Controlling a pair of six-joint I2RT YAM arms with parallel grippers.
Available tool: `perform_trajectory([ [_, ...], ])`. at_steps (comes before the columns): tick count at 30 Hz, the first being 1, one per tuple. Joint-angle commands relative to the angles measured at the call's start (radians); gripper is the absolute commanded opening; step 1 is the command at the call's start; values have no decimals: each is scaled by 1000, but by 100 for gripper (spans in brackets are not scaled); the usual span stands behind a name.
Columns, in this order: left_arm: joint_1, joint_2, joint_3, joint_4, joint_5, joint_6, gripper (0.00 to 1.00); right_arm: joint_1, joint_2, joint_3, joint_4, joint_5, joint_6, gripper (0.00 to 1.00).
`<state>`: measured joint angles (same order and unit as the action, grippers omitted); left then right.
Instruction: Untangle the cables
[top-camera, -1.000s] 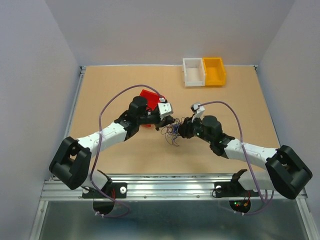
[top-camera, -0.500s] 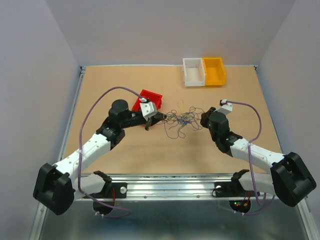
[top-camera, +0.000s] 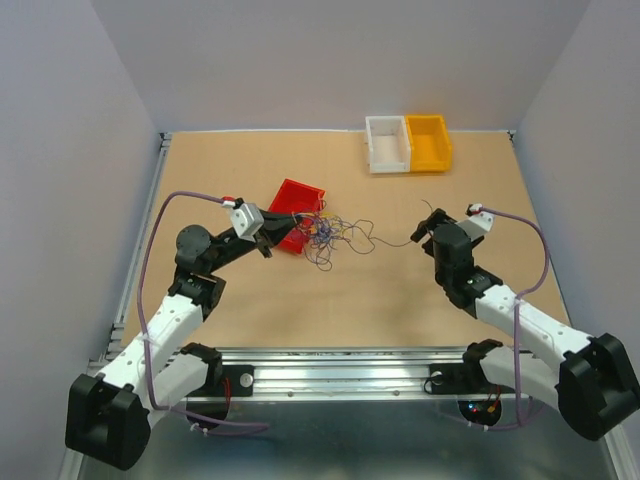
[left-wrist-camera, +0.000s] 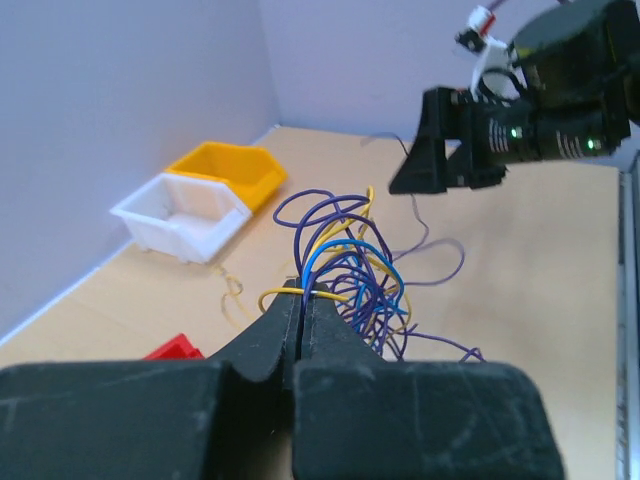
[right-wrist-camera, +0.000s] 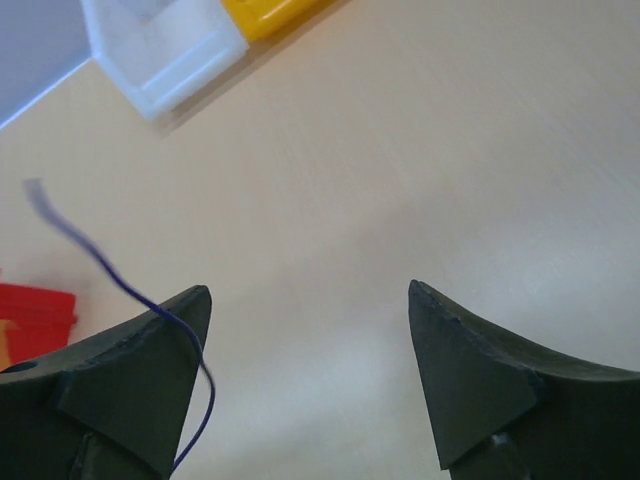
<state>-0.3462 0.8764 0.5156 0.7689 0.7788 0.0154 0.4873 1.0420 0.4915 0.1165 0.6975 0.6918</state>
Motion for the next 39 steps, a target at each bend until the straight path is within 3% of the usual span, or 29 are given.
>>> perform_trajectory([
  [1, -14, 35, 46, 50, 123, 4, 0, -1, -89, -23, 130, -183, -142, 90],
  [2, -20, 48, 47, 49, 131, 8, 0, -1, -111, -60, 266, -381, -182, 91],
  [6, -85, 87, 81, -37, 178, 102, 0, -1, -171, -171, 535, -756, -297, 93],
  [11, -161, 124, 104, -127, 171, 178, 0, 17, -108, -143, 603, -985, -331, 93],
  [20, -169, 164, 135, -164, 165, 195, 0, 184, -14, -105, 640, -1061, -460, 93],
  [29, -169, 182, 146, -171, 96, 189, 0, 220, 18, -94, 647, -1067, -476, 88],
  [39, -169, 223, 178, -180, 255, 146, 0, 266, 133, -44, 649, -1001, -485, 77],
])
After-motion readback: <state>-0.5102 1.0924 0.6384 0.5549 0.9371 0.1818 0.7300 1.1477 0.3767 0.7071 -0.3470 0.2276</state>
